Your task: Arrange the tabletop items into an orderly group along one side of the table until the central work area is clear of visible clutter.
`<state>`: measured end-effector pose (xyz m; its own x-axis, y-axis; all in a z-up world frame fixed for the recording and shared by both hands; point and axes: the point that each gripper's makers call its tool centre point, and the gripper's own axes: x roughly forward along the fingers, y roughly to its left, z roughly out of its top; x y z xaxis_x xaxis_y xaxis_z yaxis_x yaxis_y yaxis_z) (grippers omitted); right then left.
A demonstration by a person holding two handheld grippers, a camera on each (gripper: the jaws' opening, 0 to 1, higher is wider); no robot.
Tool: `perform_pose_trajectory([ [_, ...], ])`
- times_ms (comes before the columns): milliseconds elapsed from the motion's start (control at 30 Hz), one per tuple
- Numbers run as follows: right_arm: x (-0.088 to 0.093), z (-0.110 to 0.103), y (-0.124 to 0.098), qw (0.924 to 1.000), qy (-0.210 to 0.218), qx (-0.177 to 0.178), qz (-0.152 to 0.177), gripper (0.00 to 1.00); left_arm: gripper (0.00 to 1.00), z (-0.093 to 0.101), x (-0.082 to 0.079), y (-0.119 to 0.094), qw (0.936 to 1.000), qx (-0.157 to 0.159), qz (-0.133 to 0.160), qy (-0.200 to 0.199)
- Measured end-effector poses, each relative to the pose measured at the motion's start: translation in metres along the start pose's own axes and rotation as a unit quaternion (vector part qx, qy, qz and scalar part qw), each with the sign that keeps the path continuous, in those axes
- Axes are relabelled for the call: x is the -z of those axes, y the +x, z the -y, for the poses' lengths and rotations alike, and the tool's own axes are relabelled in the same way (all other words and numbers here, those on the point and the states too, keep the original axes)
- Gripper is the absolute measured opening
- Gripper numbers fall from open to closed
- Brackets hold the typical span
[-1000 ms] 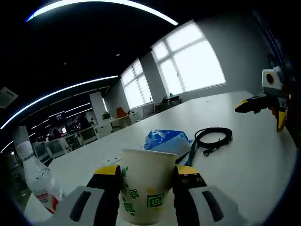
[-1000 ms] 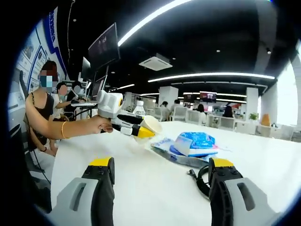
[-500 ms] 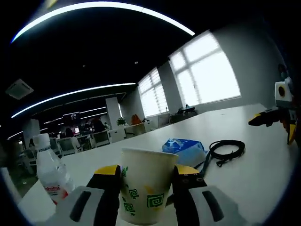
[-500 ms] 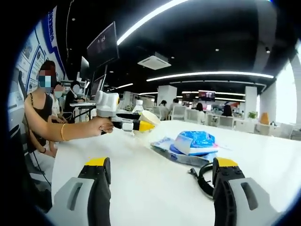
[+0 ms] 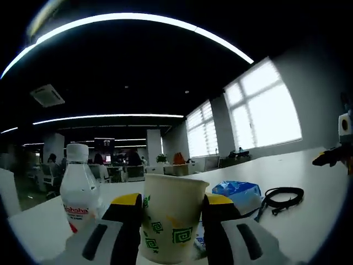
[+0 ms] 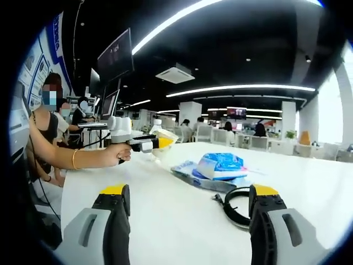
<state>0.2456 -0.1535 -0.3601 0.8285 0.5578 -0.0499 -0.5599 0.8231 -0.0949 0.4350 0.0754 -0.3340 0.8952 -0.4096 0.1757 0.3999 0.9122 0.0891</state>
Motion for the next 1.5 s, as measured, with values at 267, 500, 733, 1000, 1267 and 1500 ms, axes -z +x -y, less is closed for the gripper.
perform_pose_trajectory([
  [267,0.001,0.002,-0.011,1.0000,0.002,0.008,0.000,0.85,0.42,-0.005,0.003,0.003,0.9998,-0.010,0.015,-0.010],
  [500,-0.005,0.007,-0.026,0.9997,-0.005,0.020,0.010,0.85,0.42,-0.010,0.010,0.008,0.9999,-0.016,0.006,-0.004],
  [733,-0.008,0.013,-0.041,0.9993,-0.003,0.035,0.014,0.84,0.41,-0.020,0.024,0.015,0.9993,-0.023,-0.011,-0.029],
  [1000,-0.006,0.018,-0.050,0.9988,0.000,0.046,0.013,0.83,0.41,-0.025,0.030,0.017,0.9989,-0.029,-0.015,-0.033],
  [1267,-0.006,0.020,-0.053,0.9987,0.005,0.048,0.017,0.82,0.41,-0.025,0.037,0.020,0.9990,-0.028,-0.022,-0.027],
  [1500,-0.005,0.020,-0.057,0.9987,-0.002,0.051,0.009,0.82,0.41,-0.028,0.042,0.024,0.9989,-0.031,-0.028,-0.023],
])
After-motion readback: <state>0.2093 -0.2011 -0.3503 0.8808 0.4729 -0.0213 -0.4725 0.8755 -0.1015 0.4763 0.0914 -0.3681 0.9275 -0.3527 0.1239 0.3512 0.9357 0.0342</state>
